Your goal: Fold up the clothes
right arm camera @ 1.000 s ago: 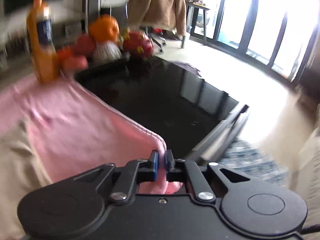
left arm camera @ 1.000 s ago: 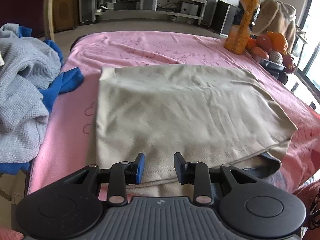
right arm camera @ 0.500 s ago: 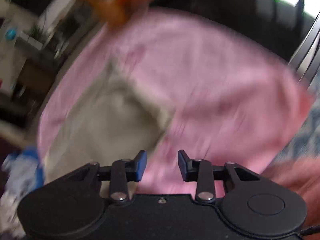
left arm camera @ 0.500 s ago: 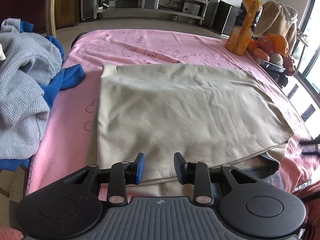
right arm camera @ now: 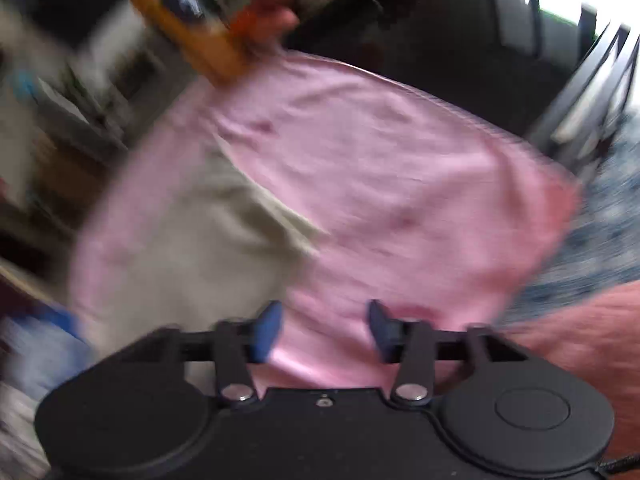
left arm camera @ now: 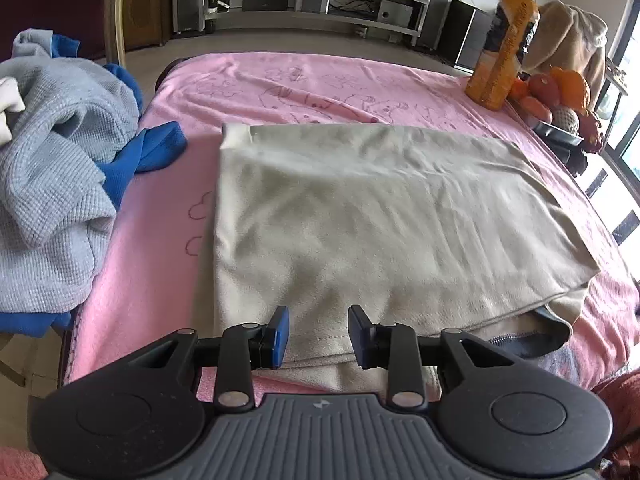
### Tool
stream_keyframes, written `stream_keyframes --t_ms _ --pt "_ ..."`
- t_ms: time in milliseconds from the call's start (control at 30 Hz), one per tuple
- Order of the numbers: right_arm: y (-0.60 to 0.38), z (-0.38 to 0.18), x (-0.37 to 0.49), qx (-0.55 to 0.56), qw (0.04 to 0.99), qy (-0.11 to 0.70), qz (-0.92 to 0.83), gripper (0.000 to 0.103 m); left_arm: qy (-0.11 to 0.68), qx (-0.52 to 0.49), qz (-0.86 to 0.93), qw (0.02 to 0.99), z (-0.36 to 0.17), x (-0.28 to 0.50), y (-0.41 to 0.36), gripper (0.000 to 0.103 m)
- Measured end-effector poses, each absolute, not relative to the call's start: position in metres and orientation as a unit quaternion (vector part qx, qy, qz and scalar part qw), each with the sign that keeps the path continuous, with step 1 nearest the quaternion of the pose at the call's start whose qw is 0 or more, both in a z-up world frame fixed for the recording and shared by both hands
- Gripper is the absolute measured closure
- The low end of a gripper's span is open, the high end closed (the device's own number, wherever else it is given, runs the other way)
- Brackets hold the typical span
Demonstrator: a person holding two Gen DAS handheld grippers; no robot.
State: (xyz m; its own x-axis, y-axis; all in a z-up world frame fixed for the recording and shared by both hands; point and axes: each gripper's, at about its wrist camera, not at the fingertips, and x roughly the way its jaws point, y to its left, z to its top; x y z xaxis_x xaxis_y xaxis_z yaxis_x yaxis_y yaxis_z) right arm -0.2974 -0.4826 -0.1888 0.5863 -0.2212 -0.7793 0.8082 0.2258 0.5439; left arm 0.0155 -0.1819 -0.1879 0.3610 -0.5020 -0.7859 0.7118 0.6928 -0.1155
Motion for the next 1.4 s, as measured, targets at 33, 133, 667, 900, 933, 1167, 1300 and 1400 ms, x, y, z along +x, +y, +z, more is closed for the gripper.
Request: stream_keyframes --t_ms 33,133,667,900,933,1167,1300,1400 --pt "-0.488 -0.192 -0.296 0.541 0.729 0.254 -0.335 0.049 0.426 0.123 -0.371 0.816 -0.188 0.016 -0.182 0.072" --pt "-0.504 -0.219 -0.285 0.587 0.706 0.215 -0.333 0.051 0.429 0.122 -0.366 0.817 -0.190 0.017 -0.181 0.072" --pt "-0.537 -0.262 -0.289 0.595 0.730 0.142 -0.303 0.054 0.430 0.127 -0.363 0.817 -0.196 0.019 -0.188 0.072" --pt "-0.527 -0.267 -0.286 0.638 0.717 0.156 -0.235 0.055 0.427 0.124 -0.363 0.819 -0.194 0.019 -0.188 0.071" --pt "-0.524 -0.266 -0.281 0.633 0.723 0.166 -0.223 0.056 0.426 0.123 -0.363 0.819 -0.193 0.019 -0.188 0.071" --pt "-0.507 -0.254 -0.248 0.558 0.776 0.198 -0.217 0.056 0.424 0.129 -0.364 0.819 -0.193 0.017 -0.189 0.071" --pt "-0.505 -0.253 -0.243 0.560 0.782 0.184 -0.203 0.056 0.424 0.132 -0.364 0.818 -0.193 0.017 -0.191 0.071" --pt "-0.503 -0.248 -0.242 0.550 0.786 0.175 -0.224 0.057 0.424 0.131 -0.370 0.816 -0.193 0.016 -0.192 0.071"
